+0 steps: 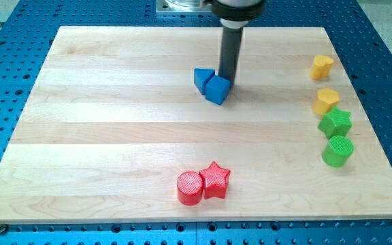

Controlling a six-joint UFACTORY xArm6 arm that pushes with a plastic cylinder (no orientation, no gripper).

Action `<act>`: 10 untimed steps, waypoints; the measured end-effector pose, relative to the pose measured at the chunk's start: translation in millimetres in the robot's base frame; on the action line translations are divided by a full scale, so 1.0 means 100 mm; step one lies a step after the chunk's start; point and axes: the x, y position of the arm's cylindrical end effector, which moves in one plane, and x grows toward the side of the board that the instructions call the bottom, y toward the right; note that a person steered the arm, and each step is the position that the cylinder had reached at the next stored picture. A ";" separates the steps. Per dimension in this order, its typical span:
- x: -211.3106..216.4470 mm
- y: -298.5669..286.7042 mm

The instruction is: Push the yellow blocks into the blue blocks

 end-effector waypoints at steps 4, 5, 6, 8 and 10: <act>-0.65 1.34; -0.66 0.01; -0.66 0.89; -0.05 0.91; 0.41 0.64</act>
